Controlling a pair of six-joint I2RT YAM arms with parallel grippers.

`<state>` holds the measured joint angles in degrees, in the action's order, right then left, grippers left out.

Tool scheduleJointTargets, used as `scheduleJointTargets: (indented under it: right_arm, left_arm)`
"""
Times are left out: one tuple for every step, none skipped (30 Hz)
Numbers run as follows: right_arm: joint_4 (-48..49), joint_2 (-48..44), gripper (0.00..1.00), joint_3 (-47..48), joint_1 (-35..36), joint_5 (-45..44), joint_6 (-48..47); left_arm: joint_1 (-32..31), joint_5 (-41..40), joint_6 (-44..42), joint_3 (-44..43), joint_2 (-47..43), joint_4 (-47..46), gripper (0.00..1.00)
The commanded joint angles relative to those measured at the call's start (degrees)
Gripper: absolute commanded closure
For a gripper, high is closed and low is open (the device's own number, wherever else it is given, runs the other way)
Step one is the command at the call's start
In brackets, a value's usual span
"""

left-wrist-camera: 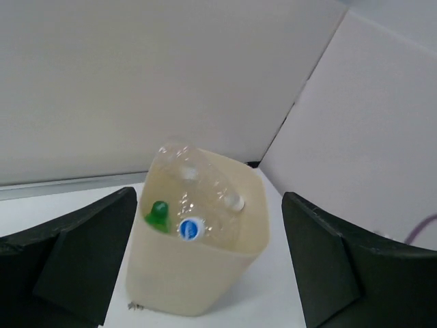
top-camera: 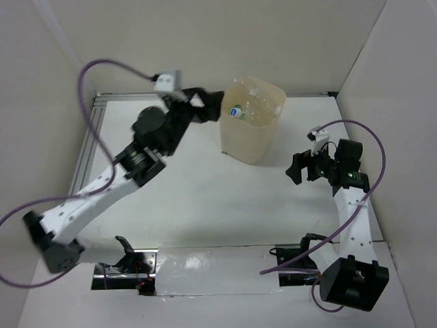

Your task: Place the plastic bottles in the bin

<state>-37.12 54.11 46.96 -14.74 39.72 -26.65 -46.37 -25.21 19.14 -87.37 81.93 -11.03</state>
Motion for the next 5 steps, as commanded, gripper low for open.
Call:
scheduleJointTargets:
  right_arm:
    - [6.2,-1.9,0.01,3.2,-0.1,-8.3,8.6]
    - [7.2,-2.4,0.01,2.6,-0.1,-9.5,9.4]
    - [7.9,-2.4,0.01,2.6,-0.1,-10.2,10.1]
    - [8.5,-4.0,0.01,1.8,-0.1,-10.7,10.9]
    - [9.8,-4.5,0.01,1.8,-0.1,-10.7,11.6]
  left_arm:
    - [3.5,2.3,5.6,19.3,-14.8,6.0,0.00]
    - [4.3,2.3,6.9,23.7,-18.2,7.4,0.00]
    - [5.3,2.3,8.1,27.6,-21.5,8.8,0.00]
    - [7.3,2.8,8.8,34.7,-24.7,10.5,0.00]
    - [8.4,2.8,8.8,37.8,-27.8,11.2,0.00]
